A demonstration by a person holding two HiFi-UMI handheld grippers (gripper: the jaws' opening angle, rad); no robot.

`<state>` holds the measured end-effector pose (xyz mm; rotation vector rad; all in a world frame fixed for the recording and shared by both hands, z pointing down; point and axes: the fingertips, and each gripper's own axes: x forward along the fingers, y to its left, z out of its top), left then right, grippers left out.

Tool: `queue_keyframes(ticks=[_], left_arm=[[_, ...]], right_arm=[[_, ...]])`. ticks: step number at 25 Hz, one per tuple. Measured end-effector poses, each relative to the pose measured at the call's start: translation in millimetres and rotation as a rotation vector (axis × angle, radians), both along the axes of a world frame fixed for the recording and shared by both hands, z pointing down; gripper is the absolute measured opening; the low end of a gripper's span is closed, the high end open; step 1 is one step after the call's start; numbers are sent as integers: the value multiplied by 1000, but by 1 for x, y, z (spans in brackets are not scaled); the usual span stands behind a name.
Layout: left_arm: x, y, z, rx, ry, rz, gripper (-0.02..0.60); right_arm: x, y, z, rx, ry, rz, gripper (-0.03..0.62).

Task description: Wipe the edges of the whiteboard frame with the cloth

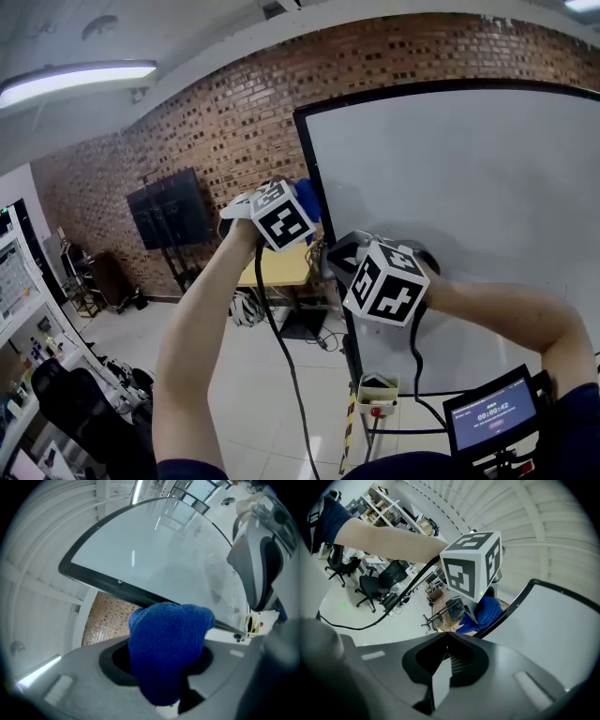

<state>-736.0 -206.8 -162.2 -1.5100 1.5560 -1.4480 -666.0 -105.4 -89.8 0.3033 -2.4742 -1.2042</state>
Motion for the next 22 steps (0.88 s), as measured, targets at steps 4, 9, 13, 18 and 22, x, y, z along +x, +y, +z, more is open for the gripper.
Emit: queue_keyframes(ticks=[4,9,13,18,22], left_arm=[[0,1,-27,51,13,9,207],[-3,5,-56,88,-1,6,207],[-1,7,-78,115,-13,4,207],[-6,14,-114,200,2,-7,207],[-9,19,-130,222,24,-12,207]], right_arm=[[8,1,-33,59,-47,8,9],[12,-1,-54,96,-52,26,9],[18,2,-70,113,-81,30,9],[22,9,-87,131,-109,24,9],[25,14,-90,138,-107,20,9]])
